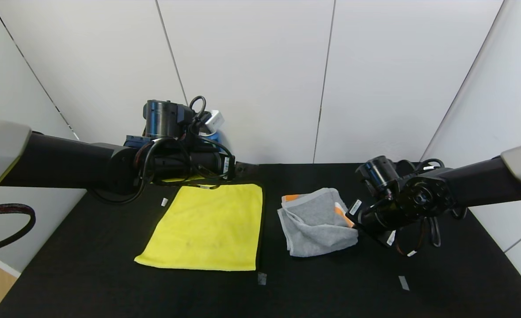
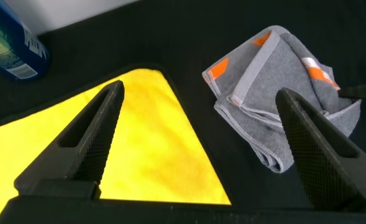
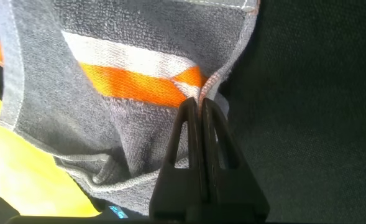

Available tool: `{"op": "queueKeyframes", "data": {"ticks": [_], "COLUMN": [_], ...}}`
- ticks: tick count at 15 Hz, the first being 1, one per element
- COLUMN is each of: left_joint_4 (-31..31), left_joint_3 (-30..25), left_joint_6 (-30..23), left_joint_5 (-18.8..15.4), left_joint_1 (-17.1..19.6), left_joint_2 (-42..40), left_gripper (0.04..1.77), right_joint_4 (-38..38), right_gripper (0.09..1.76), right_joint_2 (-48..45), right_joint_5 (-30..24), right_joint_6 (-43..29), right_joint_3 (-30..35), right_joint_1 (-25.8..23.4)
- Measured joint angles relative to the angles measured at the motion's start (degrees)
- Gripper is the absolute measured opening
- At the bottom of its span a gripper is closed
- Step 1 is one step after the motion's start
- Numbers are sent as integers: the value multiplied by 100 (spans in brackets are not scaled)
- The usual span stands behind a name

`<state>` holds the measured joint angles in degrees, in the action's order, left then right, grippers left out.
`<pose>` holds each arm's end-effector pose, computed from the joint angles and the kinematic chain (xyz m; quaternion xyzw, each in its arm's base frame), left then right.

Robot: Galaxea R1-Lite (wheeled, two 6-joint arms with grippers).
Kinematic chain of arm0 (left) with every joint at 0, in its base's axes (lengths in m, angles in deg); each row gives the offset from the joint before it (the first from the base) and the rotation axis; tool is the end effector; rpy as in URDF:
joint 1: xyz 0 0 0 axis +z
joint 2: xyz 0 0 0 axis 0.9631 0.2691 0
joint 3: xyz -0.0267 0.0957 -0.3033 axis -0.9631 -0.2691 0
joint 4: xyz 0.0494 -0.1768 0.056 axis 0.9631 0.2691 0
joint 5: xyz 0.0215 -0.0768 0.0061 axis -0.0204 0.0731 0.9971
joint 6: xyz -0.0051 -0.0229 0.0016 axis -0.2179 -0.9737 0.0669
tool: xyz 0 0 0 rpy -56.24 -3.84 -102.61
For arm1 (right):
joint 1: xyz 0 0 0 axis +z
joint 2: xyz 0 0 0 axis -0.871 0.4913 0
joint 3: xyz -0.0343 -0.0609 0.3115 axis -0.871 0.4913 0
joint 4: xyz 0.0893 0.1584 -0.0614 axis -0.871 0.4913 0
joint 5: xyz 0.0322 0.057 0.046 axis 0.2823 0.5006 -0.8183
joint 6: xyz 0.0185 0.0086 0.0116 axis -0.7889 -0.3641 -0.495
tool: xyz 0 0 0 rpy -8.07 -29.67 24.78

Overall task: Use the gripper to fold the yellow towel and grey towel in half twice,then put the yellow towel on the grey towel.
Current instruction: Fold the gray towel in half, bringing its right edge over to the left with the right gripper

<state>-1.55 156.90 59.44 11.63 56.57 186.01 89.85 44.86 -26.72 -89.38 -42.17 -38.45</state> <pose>0.3907 -0.1325 0.2105 0.0116 0.1982 -0.2912 0.9358 0.3754 0.1509 0.1130 0.3511 0.4736 -0.1203 0.7987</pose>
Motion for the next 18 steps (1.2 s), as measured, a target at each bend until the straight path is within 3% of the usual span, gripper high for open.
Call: {"op": "queueKeyframes", "data": {"ticks": [5,10,18], "left_joint_4": [0,0,0], "left_joint_3": [0,-2,-13], "left_joint_6": [0,-2,7], "left_joint_5": [0,2,0], "left_joint_1": [7,0,2], "left_joint_2": [-9,-20,-59], "left_gripper": [172,172,172], "right_joint_4": [27,29,-34], "right_gripper": [13,13,13], "right_joint_2": [-193,-319,-27], "right_joint_5": [93,621,646], "right_joint_6": [254,809,1576], "right_joint_3": [-302,-608,-1075], "right_joint_1": [183,605,1180]}}
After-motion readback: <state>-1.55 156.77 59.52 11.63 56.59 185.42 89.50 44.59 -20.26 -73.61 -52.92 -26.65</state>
